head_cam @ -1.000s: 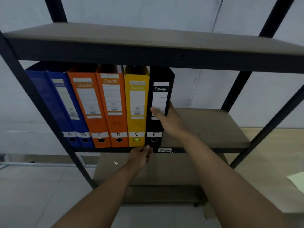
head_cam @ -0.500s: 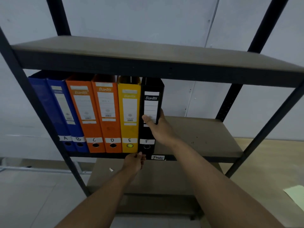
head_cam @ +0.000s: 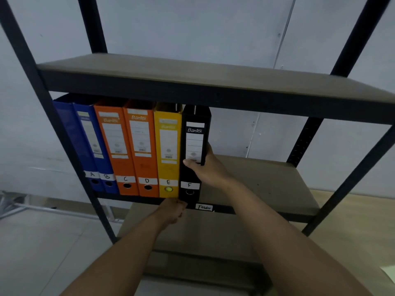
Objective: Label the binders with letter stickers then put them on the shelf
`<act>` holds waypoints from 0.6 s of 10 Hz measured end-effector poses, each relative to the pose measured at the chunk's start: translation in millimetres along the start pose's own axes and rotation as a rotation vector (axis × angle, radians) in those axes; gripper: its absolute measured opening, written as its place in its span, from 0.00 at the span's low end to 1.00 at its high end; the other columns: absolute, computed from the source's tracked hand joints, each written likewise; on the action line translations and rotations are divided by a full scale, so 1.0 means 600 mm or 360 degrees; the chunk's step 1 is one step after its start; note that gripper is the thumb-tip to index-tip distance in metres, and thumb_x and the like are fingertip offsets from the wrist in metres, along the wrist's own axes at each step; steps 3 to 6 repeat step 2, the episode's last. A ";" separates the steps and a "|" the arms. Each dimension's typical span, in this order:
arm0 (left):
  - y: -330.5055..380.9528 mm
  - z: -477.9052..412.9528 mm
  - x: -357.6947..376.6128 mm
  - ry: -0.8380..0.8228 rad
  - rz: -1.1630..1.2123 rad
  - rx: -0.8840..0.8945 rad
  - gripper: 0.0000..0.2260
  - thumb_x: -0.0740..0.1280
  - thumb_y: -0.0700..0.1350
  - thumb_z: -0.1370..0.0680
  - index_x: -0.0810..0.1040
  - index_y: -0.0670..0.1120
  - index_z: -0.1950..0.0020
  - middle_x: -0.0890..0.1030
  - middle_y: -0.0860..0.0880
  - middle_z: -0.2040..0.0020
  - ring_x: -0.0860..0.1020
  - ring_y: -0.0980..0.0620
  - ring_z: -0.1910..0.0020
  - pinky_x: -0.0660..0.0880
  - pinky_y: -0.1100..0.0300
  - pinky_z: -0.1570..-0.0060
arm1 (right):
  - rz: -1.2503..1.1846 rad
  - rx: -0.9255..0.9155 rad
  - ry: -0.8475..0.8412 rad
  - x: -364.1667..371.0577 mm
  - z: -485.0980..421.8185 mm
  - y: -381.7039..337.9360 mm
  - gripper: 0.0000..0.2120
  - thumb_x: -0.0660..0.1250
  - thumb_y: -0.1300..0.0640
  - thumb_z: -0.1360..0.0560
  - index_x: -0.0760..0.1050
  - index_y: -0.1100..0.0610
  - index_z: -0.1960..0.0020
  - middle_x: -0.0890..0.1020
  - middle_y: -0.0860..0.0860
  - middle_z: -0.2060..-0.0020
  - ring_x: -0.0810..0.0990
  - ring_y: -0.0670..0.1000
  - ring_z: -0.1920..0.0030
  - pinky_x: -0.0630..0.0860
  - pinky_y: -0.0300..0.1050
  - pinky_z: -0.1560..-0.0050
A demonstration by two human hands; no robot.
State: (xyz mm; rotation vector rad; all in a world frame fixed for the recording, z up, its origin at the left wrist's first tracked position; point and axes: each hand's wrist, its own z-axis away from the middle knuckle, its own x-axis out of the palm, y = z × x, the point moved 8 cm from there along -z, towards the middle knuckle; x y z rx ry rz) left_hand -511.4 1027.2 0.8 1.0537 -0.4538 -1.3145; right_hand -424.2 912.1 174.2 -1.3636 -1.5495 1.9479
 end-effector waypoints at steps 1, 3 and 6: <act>0.017 0.023 0.004 -0.0083 -0.0111 0.0047 0.07 0.68 0.52 0.17 0.77 0.50 0.48 0.76 0.49 0.55 0.73 0.52 0.58 0.68 0.59 0.62 | 0.0165 -0.0041 0.0054 -0.018 0.000 0.000 0.48 0.76 0.40 0.23 0.48 0.39 0.14 0.73 0.46 0.22 0.72 0.52 0.22 0.73 0.63 0.24; 0.032 0.045 0.007 -0.0116 -0.0331 0.0116 0.12 0.71 0.53 0.18 0.80 0.50 0.38 0.81 0.54 0.49 0.79 0.54 0.52 0.77 0.63 0.55 | 0.0424 -0.0042 0.0153 -0.043 0.004 -0.003 0.55 0.76 0.35 0.25 0.41 0.39 0.13 0.65 0.50 0.17 0.64 0.58 0.19 0.69 0.67 0.22; 0.032 0.045 0.007 -0.0116 -0.0331 0.0116 0.12 0.71 0.53 0.18 0.80 0.50 0.38 0.81 0.54 0.49 0.79 0.54 0.52 0.77 0.63 0.55 | 0.0424 -0.0042 0.0153 -0.043 0.004 -0.003 0.55 0.76 0.35 0.25 0.41 0.39 0.13 0.65 0.50 0.17 0.64 0.58 0.19 0.69 0.67 0.22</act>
